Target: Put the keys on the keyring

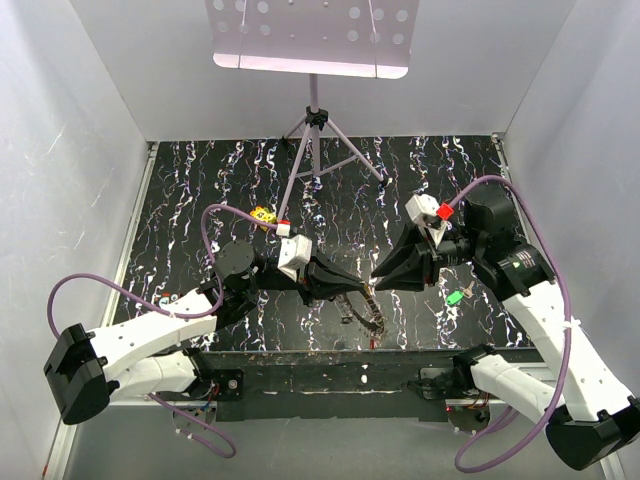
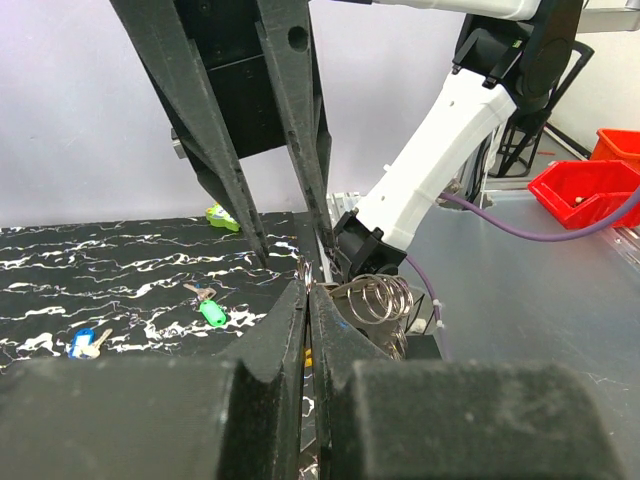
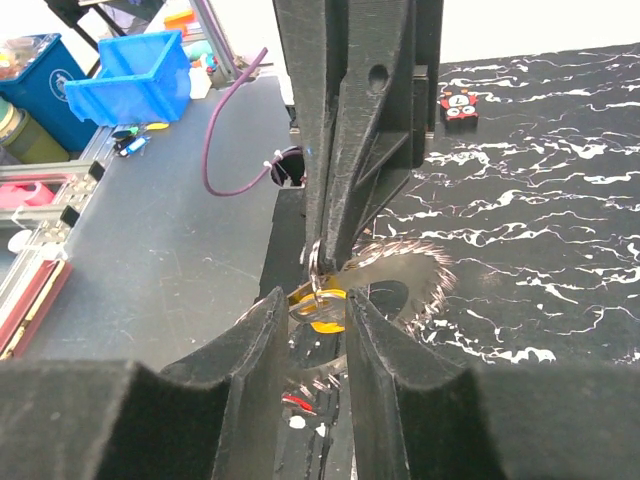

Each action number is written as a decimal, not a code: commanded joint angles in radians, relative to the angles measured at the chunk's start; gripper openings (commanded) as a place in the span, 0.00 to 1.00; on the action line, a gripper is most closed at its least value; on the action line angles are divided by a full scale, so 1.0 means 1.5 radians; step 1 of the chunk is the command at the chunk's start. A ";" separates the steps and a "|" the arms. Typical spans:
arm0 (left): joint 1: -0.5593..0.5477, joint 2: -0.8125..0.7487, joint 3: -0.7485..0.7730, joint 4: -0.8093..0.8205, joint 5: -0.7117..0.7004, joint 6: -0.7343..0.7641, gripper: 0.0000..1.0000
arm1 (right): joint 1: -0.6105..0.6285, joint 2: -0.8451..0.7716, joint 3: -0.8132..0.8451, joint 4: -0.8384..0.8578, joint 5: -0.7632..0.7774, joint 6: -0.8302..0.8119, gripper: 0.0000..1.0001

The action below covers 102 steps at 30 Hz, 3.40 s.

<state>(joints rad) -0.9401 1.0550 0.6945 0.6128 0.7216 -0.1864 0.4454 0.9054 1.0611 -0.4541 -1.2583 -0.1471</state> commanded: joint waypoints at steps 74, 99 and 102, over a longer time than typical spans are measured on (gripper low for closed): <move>0.012 -0.063 -0.048 0.080 -0.012 0.019 0.00 | 0.067 0.048 -0.046 0.045 0.037 0.154 0.01; 0.020 -0.056 -0.062 0.101 -0.008 -0.006 0.00 | 0.081 0.043 -0.008 0.089 0.042 0.054 0.35; 0.019 -0.058 -0.062 0.101 -0.009 -0.007 0.00 | 0.086 0.047 -0.010 0.093 0.041 0.062 0.16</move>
<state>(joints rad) -0.9173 0.9871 0.5991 0.7120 0.7147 -0.1909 0.5613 0.9714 1.0489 -0.3767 -1.1946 -0.0914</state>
